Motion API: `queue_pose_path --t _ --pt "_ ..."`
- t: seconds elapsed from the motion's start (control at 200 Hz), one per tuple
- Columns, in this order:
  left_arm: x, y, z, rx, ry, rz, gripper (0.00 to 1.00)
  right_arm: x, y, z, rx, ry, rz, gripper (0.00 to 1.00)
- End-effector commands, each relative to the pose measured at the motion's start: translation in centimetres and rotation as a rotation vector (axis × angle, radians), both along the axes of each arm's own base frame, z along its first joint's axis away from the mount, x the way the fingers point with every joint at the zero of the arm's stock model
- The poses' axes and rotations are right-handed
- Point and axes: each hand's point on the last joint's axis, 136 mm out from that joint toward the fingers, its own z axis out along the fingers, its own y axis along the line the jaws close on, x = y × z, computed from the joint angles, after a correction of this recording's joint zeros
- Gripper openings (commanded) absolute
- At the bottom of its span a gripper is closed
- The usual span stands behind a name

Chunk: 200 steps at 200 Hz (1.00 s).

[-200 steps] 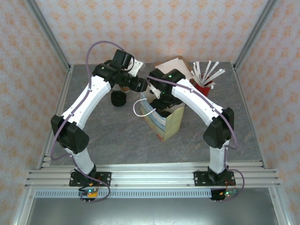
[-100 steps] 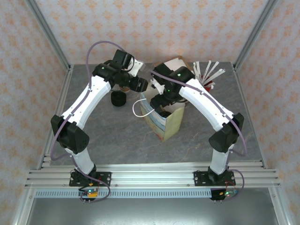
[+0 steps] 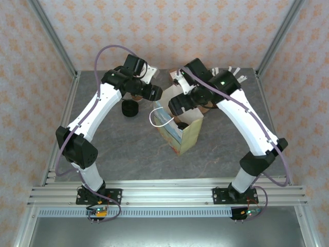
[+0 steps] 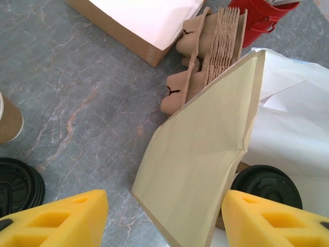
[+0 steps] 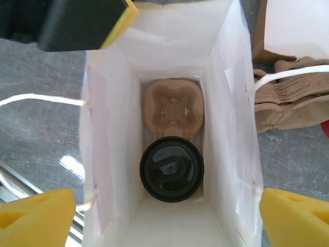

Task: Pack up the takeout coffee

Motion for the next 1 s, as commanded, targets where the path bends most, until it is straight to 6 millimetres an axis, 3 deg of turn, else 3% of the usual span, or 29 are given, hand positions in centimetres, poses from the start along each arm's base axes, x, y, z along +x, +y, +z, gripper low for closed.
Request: queue_pose_path --t 0.0,0.195,0.395,0.576,0.726,0.831,0.996 --pt "-0.3 -0.6 1.6 -0.05 -0.026 -0.008 0.62 -0.1 -1.8 3.3 0.061 -0.097 -0.064 0.92" --pt "0.6 -1.3 4.2 -0.123 -0.082 0.018 0.68 1.2 -6.2 5.8 0.125 -0.245 -0.232 0.93" --pt "1.8 -1.3 6.5 -0.163 -0.138 0.071 0.74 2.3 -9.6 5.2 0.15 -0.296 -0.361 0.93" --pt "3.0 -1.1 8.8 -0.199 -0.194 0.124 0.79 4.8 -14.7 4.4 0.179 -0.322 -0.561 0.94" --pt "2.9 -0.8 11.9 -0.298 -0.263 0.189 0.79 7.7 -20.8 1.8 0.2 -0.296 -0.795 0.93" --pt "1.8 0.3 13.0 -0.344 -0.286 0.257 0.79 9.4 -23.5 -0.6 0.114 -0.264 -0.879 0.87" --pt "-0.5 1.7 13.1 -0.39 -0.3 0.307 0.78 12.4 -25.2 -4.6 0.071 -0.168 -0.918 0.75"
